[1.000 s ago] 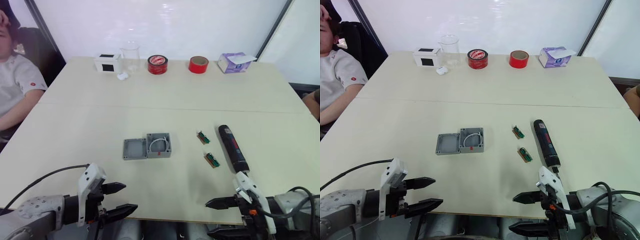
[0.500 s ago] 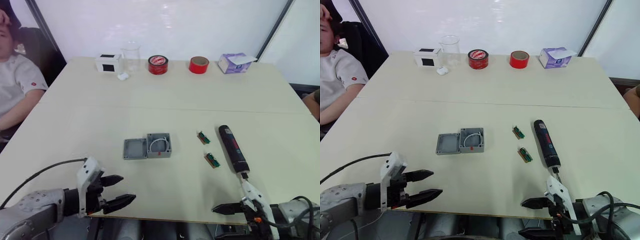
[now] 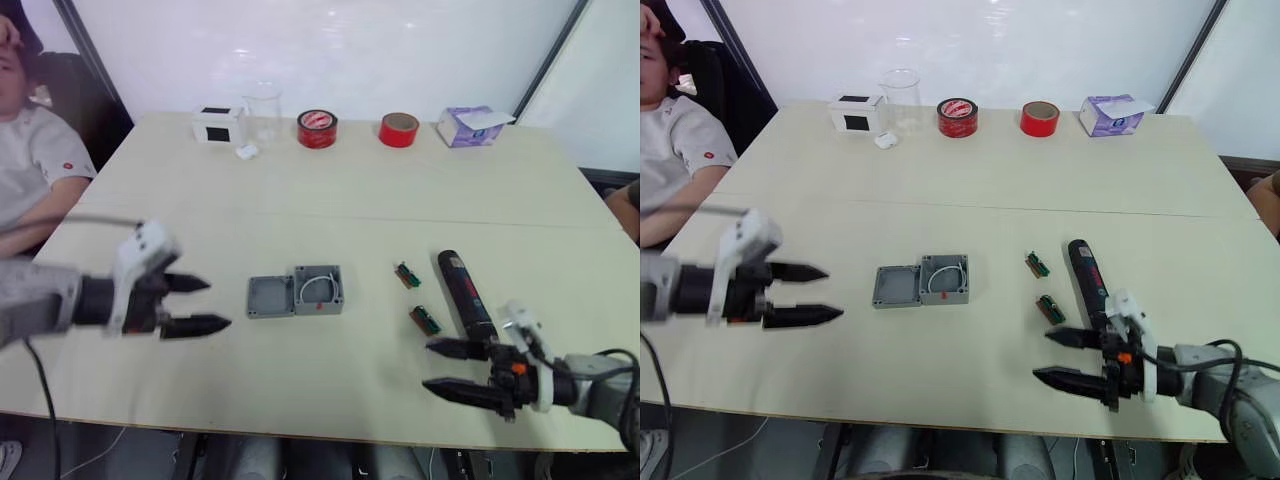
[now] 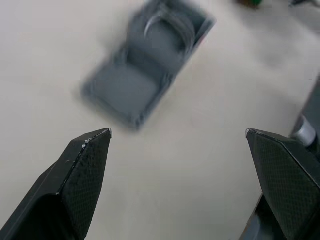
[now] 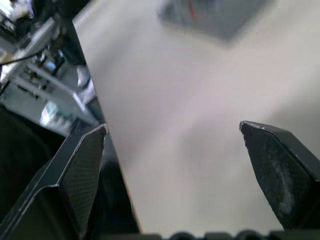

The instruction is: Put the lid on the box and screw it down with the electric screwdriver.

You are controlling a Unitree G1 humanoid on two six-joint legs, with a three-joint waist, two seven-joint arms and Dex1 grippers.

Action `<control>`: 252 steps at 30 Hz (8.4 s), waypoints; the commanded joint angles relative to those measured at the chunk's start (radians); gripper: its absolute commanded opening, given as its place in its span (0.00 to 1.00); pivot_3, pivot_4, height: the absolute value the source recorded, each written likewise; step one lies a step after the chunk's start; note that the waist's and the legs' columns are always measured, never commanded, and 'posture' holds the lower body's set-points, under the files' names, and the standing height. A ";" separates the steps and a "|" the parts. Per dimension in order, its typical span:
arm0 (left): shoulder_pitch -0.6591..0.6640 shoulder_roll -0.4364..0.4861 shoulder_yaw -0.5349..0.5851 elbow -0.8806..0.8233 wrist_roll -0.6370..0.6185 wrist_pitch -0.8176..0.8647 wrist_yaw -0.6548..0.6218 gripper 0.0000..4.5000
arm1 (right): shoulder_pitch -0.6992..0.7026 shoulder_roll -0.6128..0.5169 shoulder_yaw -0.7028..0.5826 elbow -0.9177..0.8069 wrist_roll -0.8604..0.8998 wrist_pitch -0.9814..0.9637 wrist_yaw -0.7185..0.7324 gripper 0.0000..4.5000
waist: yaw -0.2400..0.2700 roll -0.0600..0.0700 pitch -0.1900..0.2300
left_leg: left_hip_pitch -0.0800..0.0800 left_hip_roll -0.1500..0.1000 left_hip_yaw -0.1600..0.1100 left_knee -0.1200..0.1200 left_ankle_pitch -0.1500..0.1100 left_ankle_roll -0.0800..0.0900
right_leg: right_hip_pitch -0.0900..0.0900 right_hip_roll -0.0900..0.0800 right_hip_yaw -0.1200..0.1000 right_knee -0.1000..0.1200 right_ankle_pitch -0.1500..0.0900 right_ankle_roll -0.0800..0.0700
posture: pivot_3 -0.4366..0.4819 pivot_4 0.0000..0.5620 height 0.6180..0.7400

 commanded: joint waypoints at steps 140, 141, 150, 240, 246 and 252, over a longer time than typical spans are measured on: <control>-0.237 -0.590 -0.242 0.464 -0.520 0.533 1.504 0.49 | -0.512 0.049 0.406 -0.236 -0.106 0.160 -0.436 1.00 | 0.000 -0.002 0.000 | -0.014 -0.004 -0.009 0.017 -0.001 0.003 | -0.010 -0.007 -0.002 0.018 0.001 0.010 | 0.48 0.27 1.00; -0.235 -0.604 -0.240 0.467 -0.512 0.533 1.518 0.44 | -0.511 0.052 0.404 -0.237 -0.104 0.162 -0.440 1.00 | 0.001 -0.001 -0.001 | -0.013 -0.004 -0.009 0.017 -0.001 0.003 | -0.009 -0.007 -0.002 0.018 0.001 0.010 | 0.48 0.27 1.00; -0.202 -0.689 -0.204 0.452 -0.432 0.533 1.587 0.02 | -0.497 0.044 0.332 -0.233 -0.044 0.201 -0.438 1.00 | 0.002 -0.001 -0.001 | 0.004 -0.006 -0.009 0.015 -0.002 0.004 | 0.010 -0.008 -0.002 0.015 -0.002 0.005 | 0.48 0.27 1.00; -0.318 -0.746 -0.118 0.428 0.316 -0.198 0.191 0.00 | -0.124 0.101 0.562 -0.087 -1.541 -0.991 -0.740 0.03 | -0.024 -0.002 0.001 | -0.016 -0.002 -0.003 0.012 0.003 -0.004 | -0.014 -0.001 0.000 0.014 0.001 0.011 | 0.48 0.27 1.00; -0.307 -0.714 -0.279 0.369 0.407 -0.261 0.051 0.00 | -0.130 0.179 0.580 -0.031 -1.665 -1.003 -0.728 0.03 | -0.024 -0.002 0.001 | -0.015 -0.002 -0.003 0.012 0.002 -0.002 | -0.014 -0.001 0.000 0.014 0.001 0.010 | 0.48 0.27 1.00; -0.296 -0.717 -0.329 0.394 0.477 -0.316 0.004 0.00 | -0.168 0.234 0.599 0.013 -1.731 -1.017 -0.701 0.03 | -0.024 -0.002 0.001 | -0.015 -0.002 -0.003 0.012 0.001 -0.001 | -0.014 -0.001 0.000 0.014 0.000 0.008 | 0.48 0.27 1.00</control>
